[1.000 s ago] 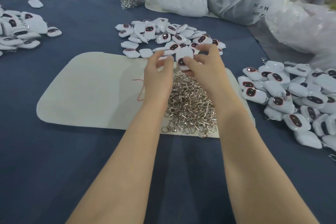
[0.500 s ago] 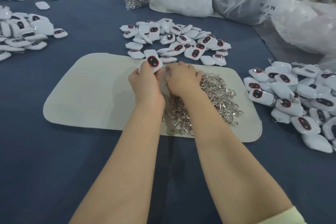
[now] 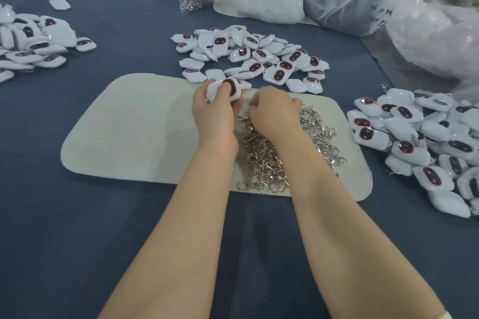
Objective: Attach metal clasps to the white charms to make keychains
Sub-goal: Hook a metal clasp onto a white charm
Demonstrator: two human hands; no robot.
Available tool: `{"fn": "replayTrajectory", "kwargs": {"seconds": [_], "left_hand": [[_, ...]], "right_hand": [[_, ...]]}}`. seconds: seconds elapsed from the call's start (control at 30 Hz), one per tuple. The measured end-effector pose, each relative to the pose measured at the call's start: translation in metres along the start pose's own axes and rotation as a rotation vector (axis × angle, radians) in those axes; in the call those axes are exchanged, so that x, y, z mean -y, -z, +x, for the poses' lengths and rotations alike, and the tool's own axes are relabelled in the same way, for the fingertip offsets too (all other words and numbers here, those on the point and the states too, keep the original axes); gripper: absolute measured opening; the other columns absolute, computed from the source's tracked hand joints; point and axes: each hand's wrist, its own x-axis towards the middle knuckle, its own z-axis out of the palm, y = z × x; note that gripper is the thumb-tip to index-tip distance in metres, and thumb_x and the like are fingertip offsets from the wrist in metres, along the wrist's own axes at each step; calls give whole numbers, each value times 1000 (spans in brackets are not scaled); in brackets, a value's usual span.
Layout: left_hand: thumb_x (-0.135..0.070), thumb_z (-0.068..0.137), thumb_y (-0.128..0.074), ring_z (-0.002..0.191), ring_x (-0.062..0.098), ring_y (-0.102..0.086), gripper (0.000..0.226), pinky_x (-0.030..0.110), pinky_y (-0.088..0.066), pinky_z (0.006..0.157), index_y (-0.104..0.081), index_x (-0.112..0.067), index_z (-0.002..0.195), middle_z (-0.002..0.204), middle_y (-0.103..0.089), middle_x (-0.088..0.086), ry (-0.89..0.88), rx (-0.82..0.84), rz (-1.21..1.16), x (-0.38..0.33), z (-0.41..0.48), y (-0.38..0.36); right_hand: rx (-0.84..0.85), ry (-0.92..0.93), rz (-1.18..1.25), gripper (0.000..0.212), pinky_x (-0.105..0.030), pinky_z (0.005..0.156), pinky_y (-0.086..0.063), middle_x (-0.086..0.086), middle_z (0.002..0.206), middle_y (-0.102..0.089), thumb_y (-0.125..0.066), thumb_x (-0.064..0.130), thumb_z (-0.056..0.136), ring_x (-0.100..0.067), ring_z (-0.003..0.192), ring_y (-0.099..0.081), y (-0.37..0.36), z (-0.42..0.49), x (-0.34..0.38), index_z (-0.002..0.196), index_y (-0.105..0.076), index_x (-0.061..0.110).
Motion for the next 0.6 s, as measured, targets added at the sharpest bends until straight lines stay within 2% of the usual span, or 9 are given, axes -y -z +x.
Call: {"fn": "replayTrajectory", "kwargs": {"seconds": [0.1,0.17,0.2,0.27,0.33,0.37,0.43,0.5,0.6], "left_hand": [[-10,89,-60,80,11,-61,40,21,-53,70,-50,-22,126,128,-51,8,-68,46,254,3,-4,-2],[-15,87,-65,68,7,-58,54,25,-53,77,-42,-21,135,112,-52,0,-69,55,381,5,-5,-4],[-16,85,-67,67,7,-57,58,29,-52,82,-40,-18,136,104,-53,-2,-50,59,412,6,-6,-5],[-17,83,-69,68,9,-56,49,32,-49,83,-49,-13,128,95,-59,-3,-7,93,425,6,-8,-6],[-15,83,-66,64,10,-51,24,30,-43,74,-62,-10,106,83,-61,0,17,145,411,4,-10,-6],[-14,84,-64,62,11,-49,12,29,-41,71,-64,-10,95,78,-59,1,29,148,399,3,-12,-6],[-14,85,-59,61,11,-49,3,28,-41,68,-61,-12,84,73,-55,1,46,132,373,3,-12,-5],[-12,88,-55,63,12,-55,4,24,-47,61,-58,-9,87,76,-56,3,51,141,311,3,-11,-6],[-9,90,-56,63,11,-66,14,21,-53,56,-53,-2,102,75,-63,4,31,183,290,5,-14,-8]], "right_hand": [[-40,-6,228,17,-39,96,-39,4,97,-63,-49,13,91,-21,99,-57,8,-12,-15,103,-56,22],[-129,-36,483,23,-28,79,-47,11,81,-57,-49,11,92,-11,82,-57,14,-18,-23,111,-55,21],[-175,-61,610,28,-22,67,-46,13,77,-55,-49,11,92,-6,74,-54,17,-19,-26,117,-55,21],[-206,-126,864,32,-16,57,-45,13,78,-55,-50,10,94,-2,65,-55,20,-23,-31,123,-55,21],[-177,-192,1141,29,-18,67,-54,7,84,-59,-50,6,94,-1,62,-62,21,-26,-32,120,-57,18],[-164,-219,1260,26,-21,74,-56,3,86,-60,-51,3,94,-2,63,-65,21,-27,-33,116,-58,15],[-148,-246,1431,18,-23,75,-57,-1,85,-60,-52,-2,93,-7,66,-65,20,-27,-33,105,-60,9],[-149,-260,1473,15,-20,72,-55,-1,82,-59,-54,-3,92,-10,71,-63,19,-27,-34,92,-60,11],[-159,-279,1492,16,-21,71,-52,0,80,-60,-58,0,90,-10,74,-60,16,-27,-37,84,-59,14]]}}
